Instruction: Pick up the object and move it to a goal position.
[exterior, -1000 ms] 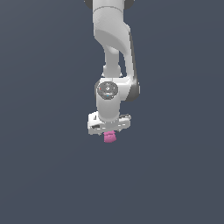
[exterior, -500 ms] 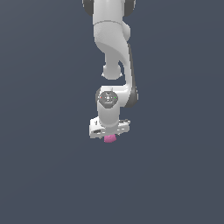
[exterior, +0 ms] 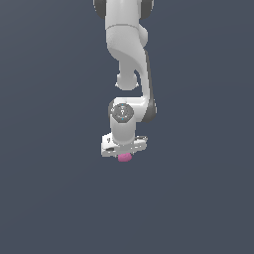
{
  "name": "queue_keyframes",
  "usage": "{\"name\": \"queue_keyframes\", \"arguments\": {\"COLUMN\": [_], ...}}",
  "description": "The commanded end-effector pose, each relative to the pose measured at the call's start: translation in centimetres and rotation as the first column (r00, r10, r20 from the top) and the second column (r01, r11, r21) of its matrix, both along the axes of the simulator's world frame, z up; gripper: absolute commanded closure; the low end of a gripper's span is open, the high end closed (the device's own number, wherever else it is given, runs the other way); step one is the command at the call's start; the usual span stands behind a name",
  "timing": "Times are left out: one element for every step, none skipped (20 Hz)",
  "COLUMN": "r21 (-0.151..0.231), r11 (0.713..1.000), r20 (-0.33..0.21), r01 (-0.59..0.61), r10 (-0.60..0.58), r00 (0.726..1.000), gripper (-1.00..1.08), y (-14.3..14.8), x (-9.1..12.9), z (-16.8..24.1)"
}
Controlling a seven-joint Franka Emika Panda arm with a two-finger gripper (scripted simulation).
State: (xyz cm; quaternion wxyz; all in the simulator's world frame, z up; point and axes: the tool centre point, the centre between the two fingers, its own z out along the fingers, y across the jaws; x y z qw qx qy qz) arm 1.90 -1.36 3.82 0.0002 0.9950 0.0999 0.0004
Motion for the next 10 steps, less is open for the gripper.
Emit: {"name": "queue_keyframes", "arguments": {"r21": [0.0,0.0,0.0,0.0,0.0,0.0,0.0,0.0,0.0,0.0], "r11": [1.0,1.0,1.0,1.0,1.0,1.0,1.0,1.0,1.0,1.0], "r20": [-0.001,0.0,0.0,0.0,0.0,0.0,0.0,0.0,0.0,0.0], "r01": [-0.001,0.0,0.0,0.0,0.0,0.0,0.0,0.0,0.0,0.0], "r10": [0.001,0.0,0.0,0.0,0.0,0.0,0.0,0.0,0.0,0.0], "r00": [1.0,1.0,1.0,1.0,1.0,1.0,1.0,1.0,1.0,1.0], "gripper": [1.08,1.08,1.08,1.08,1.08,1.08,1.08,1.08,1.08,1.08], "y": [0.0,0.0,0.0,0.2,0.4,0.6,1.0,1.4,2.0,2.6], "x": [0.0,0.0,0.0,0.0,-0.1,-0.2,-0.2,-0.3,-0.5,-0.6], "z": [-0.1,0.0,0.0,0.1,0.2,0.3,0.5,0.7,1.0,1.3]}}
